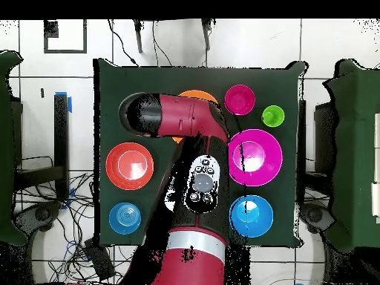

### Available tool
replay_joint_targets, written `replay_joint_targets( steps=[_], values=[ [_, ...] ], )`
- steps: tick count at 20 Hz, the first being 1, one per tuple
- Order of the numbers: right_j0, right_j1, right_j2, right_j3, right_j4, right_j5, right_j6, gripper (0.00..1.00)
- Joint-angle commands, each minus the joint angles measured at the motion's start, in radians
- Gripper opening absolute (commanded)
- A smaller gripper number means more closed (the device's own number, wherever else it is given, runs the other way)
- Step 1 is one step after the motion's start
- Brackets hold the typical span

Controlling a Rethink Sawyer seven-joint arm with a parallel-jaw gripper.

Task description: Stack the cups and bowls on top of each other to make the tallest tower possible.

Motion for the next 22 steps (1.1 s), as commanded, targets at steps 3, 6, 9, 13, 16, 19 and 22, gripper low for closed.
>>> replay_joint_targets(
  steps=[3,6,9,13,16,19,22],
  values=[
    [-0.019,0.078,0.121,-0.021,-0.043,0.041,-0.022,0.0],
    [-0.019,0.085,0.121,-0.021,-0.045,0.027,-0.022,0.0],
    [-0.018,0.096,0.118,-0.024,-0.048,0.013,-0.018,0.0],
    [-0.019,0.106,0.116,-0.028,-0.052,0.005,-0.022,0.0],
    [-0.021,0.115,0.115,-0.023,-0.057,-0.009,-0.025,0.0],
    [-0.023,0.118,0.117,-0.019,-0.057,-0.022,-0.028,0.0],
    [-0.021,0.121,0.116,-0.021,-0.058,-0.022,-0.028,0.0]
  ],
)
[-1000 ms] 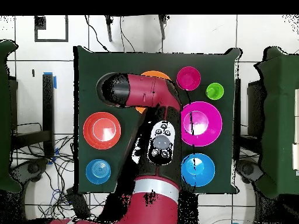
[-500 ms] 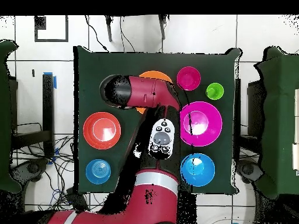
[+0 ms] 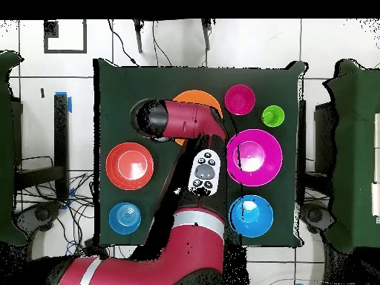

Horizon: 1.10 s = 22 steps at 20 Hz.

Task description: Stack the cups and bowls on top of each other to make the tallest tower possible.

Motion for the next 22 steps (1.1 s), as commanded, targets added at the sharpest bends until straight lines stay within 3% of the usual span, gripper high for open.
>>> replay_joint_targets(
  steps=[1,22],
  values=[
    [-0.016,0.029,0.114,-0.017,-0.057,-0.022,-0.029,0.0],
    [-0.05,0.058,0.136,-0.074,-0.068,0.002,-0.075,0.0]
  ],
)
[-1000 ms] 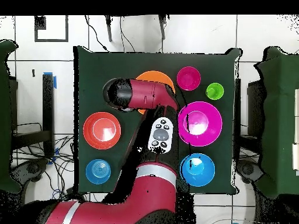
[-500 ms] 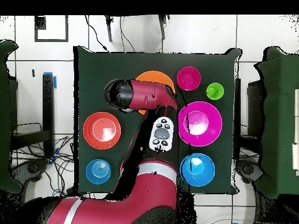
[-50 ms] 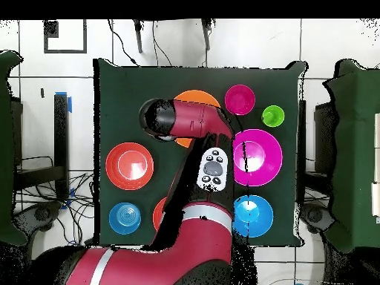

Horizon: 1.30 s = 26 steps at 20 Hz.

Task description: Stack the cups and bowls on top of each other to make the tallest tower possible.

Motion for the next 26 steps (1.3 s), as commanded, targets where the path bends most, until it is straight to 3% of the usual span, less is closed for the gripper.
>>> replay_joint_targets(
  steps=[1,13,26],
  values=[
    [-0.017,0.033,0.124,-0.063,-0.069,0.005,-0.074,0.0],
    [-0.002,0.07,0.111,-0.127,-0.065,0.035,-0.057,0.0],
    [-0.006,0.073,0.124,-0.072,-0.066,-0.023,-0.049,0.0]
  ],
)
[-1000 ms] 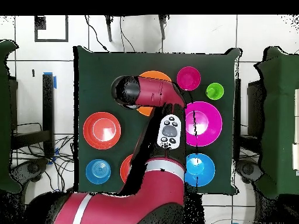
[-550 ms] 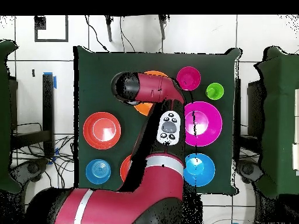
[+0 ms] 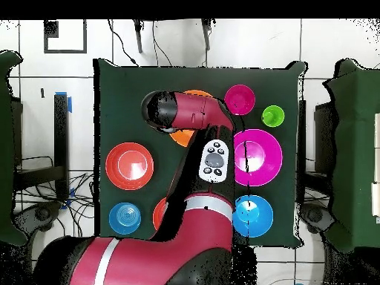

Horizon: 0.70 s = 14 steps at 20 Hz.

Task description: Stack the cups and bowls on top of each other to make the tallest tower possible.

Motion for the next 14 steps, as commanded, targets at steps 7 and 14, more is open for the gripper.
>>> replay_joint_targets(
  steps=[7,14],
  values=[
    [0.002,0.037,0.116,-0.01,-0.076,-0.026,-0.057,0.0],
    [-0.003,0.043,0.12,0.006,-0.076,-0.051,-0.054,0.0]
  ],
)
